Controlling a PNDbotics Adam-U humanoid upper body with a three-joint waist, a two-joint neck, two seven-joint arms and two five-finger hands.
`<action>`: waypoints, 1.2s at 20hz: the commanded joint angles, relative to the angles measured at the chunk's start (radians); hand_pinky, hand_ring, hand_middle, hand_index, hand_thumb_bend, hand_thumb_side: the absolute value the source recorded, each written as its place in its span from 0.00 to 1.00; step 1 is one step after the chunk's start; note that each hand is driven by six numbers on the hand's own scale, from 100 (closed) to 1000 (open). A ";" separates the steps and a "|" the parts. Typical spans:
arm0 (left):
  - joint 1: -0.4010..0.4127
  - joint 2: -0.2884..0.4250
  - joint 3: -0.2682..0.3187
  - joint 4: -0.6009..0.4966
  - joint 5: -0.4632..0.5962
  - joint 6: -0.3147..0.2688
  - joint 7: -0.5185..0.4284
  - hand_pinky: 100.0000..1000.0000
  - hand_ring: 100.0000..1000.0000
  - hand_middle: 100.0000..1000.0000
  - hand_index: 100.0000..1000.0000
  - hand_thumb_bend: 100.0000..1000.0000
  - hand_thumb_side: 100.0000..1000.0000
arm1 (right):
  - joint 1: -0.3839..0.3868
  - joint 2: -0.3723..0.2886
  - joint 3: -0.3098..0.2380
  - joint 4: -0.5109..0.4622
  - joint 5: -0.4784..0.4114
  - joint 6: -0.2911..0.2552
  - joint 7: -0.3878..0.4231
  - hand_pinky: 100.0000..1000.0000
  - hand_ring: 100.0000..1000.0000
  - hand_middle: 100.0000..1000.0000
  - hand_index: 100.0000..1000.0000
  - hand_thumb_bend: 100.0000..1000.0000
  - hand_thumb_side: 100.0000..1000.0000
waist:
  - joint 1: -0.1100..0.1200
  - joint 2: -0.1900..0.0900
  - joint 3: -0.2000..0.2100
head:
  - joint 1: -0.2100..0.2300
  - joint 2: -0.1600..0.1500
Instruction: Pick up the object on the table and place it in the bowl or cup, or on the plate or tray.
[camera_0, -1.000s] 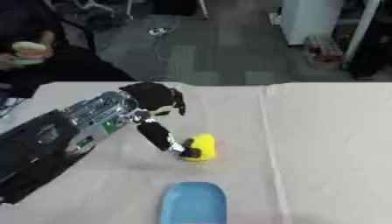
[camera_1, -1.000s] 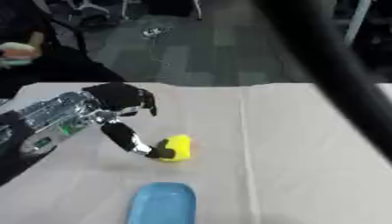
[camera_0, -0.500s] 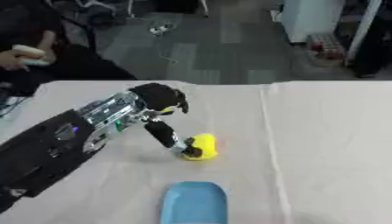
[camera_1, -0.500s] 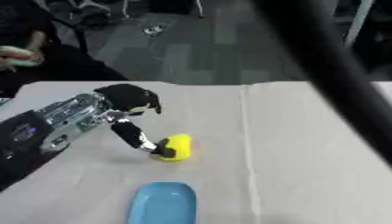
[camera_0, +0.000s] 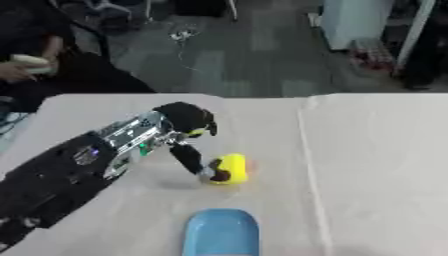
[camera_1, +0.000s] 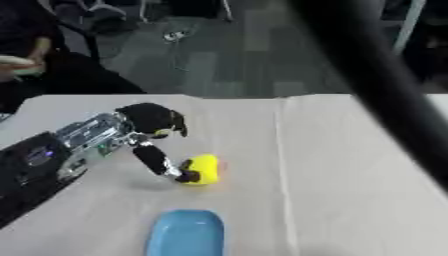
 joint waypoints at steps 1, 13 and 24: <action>-0.021 0.008 0.005 0.003 -0.023 -0.002 0.006 0.70 0.79 0.77 0.80 0.58 0.86 | -0.011 -0.024 -0.007 -0.014 -0.007 0.000 0.010 0.29 0.48 0.54 0.28 0.00 1.00 | -0.001 -0.006 -0.003 | 0.010 -0.019; -0.020 -0.025 -0.011 0.039 -0.002 -0.007 0.013 0.69 0.78 0.77 0.81 0.58 0.85 | -0.024 -0.025 -0.011 -0.014 -0.020 0.003 0.031 0.29 0.48 0.54 0.27 0.00 1.00 | -0.001 0.000 -0.013 | 0.018 -0.028; -0.020 -0.045 -0.017 0.082 -0.006 -0.008 0.054 0.69 0.78 0.77 0.81 0.59 0.85 | -0.040 -0.024 -0.037 -0.014 -0.046 0.032 0.036 0.29 0.49 0.55 0.29 0.00 1.00 | -0.003 0.011 -0.024 | 0.018 -0.060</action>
